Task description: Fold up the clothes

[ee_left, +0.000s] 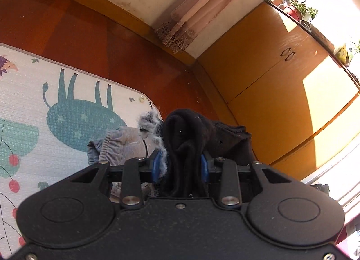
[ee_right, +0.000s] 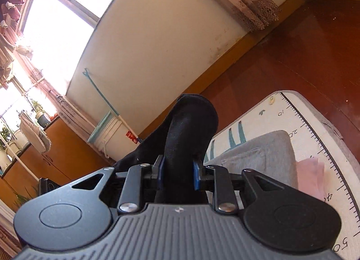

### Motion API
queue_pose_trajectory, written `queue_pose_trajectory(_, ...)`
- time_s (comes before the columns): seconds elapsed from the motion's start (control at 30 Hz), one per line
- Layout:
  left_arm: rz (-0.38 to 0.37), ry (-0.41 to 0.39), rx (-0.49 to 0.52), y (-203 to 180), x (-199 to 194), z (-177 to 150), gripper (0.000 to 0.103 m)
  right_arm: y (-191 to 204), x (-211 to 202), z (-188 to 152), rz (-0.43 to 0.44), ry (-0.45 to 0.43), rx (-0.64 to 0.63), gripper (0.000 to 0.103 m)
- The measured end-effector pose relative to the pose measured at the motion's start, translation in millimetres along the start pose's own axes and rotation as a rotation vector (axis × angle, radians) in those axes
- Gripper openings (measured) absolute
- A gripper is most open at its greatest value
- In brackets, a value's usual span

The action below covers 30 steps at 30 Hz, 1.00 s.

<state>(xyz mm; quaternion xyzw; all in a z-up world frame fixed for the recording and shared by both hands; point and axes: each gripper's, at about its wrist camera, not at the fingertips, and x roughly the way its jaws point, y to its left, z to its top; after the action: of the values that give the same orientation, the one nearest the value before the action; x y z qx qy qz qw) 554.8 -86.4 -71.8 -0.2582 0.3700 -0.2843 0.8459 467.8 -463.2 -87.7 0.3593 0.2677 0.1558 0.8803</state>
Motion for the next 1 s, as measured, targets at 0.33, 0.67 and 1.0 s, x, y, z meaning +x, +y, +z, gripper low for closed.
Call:
queue_pose_trajectory(0.33,0.253,0.033,0.036,39.0,33.0,-53.8,0.053,-28.0,23.3,-66.6,-0.250,0.019,-0.139,0.055)
queue_pose_trajectory(0.67,0.322,0.143,0.229,16.4,-53.2,-80.0,0.065,38.8,3.3,-83.7,-0.243,0.133,-0.206,0.060)
queue_pose_trajectory(1.0,0.536,0.094,0.341,-100.1,-154.6,-69.2,0.103,163.5,-87.5,-60.0,-0.361,0.262,-0.245,0.103)
